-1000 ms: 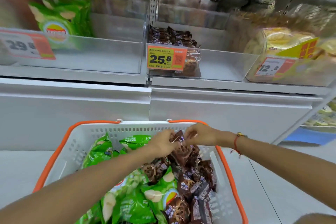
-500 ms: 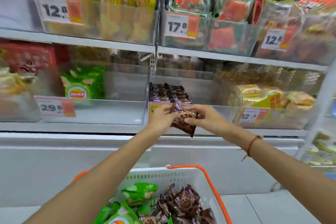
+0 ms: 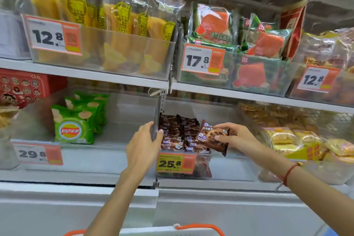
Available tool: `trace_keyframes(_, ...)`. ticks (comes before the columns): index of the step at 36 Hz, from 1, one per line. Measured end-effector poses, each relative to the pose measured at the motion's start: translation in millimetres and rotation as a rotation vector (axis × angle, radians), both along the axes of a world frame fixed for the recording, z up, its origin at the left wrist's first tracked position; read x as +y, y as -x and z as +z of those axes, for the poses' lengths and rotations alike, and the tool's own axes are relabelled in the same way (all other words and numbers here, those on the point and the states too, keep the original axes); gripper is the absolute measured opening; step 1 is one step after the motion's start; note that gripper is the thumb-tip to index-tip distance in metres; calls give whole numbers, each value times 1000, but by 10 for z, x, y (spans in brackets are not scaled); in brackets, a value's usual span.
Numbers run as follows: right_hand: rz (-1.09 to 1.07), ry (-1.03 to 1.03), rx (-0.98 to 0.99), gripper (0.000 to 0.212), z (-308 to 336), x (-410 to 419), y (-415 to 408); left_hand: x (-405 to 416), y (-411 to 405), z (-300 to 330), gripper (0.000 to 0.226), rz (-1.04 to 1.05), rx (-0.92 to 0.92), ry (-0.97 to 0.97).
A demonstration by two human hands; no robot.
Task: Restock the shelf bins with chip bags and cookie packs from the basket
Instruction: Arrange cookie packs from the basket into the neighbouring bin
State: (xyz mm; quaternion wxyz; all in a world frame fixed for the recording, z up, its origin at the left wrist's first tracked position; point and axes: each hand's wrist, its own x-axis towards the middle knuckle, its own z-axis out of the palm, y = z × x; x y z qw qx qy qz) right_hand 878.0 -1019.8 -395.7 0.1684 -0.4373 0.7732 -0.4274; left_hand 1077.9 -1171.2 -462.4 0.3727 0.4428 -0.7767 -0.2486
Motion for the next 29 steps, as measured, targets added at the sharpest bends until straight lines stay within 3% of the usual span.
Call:
trace_keyframes(6,-87,-15,38,36,-80,-412,490,-72,105,-10,49,-12,-42,113)
trace_keyframes(9,-135,-61,152,40,-165,-626,781,-120,123,-27,50,-32,-95,171)
trace_keyframes(13,-130,-169,354,35,-320,-976,1096,-129,187,-79,48,15,-140,185)
trace_keyframes(24,-5,-167,557,17,-762,-1456,1548,-127,219,-145,49,69,-195,209)
trace_keyframes(29,-47,-151,909,23,-792,-1493,1580,-126,224,-157,49,59,-178,204)
